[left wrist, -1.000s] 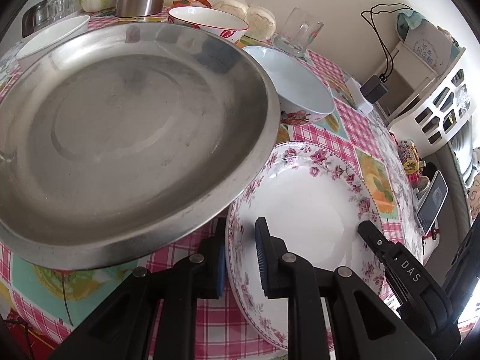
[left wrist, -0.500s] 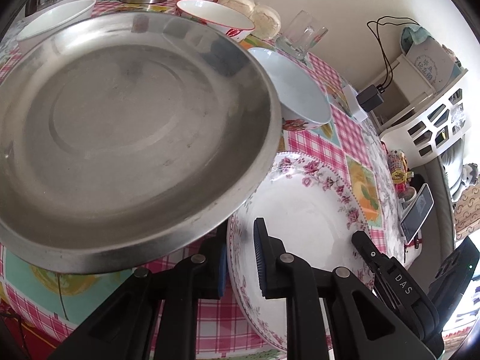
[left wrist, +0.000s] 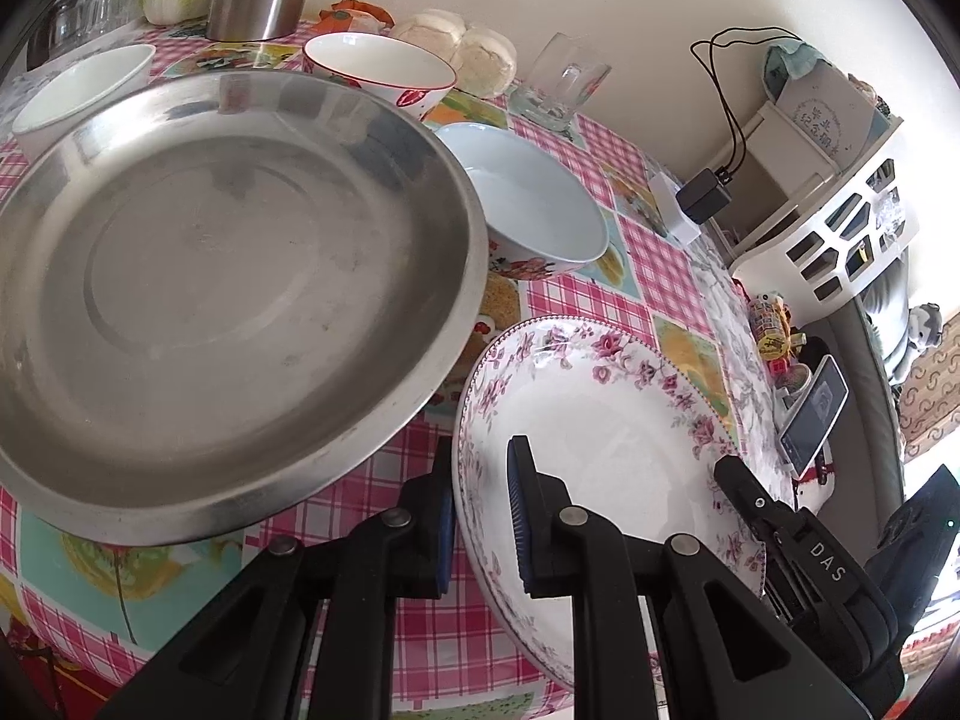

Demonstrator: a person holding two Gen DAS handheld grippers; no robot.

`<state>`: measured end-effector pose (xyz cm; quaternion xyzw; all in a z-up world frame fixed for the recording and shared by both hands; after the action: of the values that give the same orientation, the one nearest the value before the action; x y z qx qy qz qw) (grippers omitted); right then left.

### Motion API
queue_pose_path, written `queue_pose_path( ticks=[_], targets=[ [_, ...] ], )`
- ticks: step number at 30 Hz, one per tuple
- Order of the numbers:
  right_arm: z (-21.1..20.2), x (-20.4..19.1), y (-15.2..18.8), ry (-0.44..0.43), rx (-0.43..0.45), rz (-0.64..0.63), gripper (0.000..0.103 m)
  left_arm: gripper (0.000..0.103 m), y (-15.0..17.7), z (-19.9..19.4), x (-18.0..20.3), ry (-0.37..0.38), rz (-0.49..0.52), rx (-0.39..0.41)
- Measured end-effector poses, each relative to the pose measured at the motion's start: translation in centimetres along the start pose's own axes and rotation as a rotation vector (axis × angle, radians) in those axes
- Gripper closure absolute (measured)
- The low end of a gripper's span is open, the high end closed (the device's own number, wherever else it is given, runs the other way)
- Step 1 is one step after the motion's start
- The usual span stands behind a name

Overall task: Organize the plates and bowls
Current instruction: 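Lift the floral plate with both grippers and carry it toward the steel basin, then lower the floral plate into the steel basin with both grippers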

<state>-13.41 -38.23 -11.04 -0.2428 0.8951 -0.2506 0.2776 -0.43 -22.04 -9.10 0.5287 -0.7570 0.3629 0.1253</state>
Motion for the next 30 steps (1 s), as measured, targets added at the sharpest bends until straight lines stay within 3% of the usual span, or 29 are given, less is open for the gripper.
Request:
queue_pose_path(
  ticks=[14,22,30],
  targets=[
    [-4.9,-1.8,-2.5,-0.042,0.183,-0.018,0.090,0.087,-2.0,-3.6,2.6,0.066,0.068,0.082],
    [-6.2,-4.3,-2.5,-0.087,0.223,-0.040,0.090,0.087,-3.8,-6.9,2.3,0.057,0.101,0.161],
    [-6.2,-7.6,-1.3,-0.116,0.214,-0.073,0.090,0.087,-5.1,-9.0,-0.2,0.050,0.059,0.201]
  ],
)
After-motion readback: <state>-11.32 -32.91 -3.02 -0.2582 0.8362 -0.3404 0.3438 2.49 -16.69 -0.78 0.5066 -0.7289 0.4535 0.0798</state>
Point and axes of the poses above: each gripper's, at about its wrist camera, not at the fingertips, and z roughly the way its jaws point, x to its right, y to its underside, the point moved 7 cm from there along z, roughly the way its jaws point, and after that the axes turned 9 degrees about y, right-handed, at the moved point
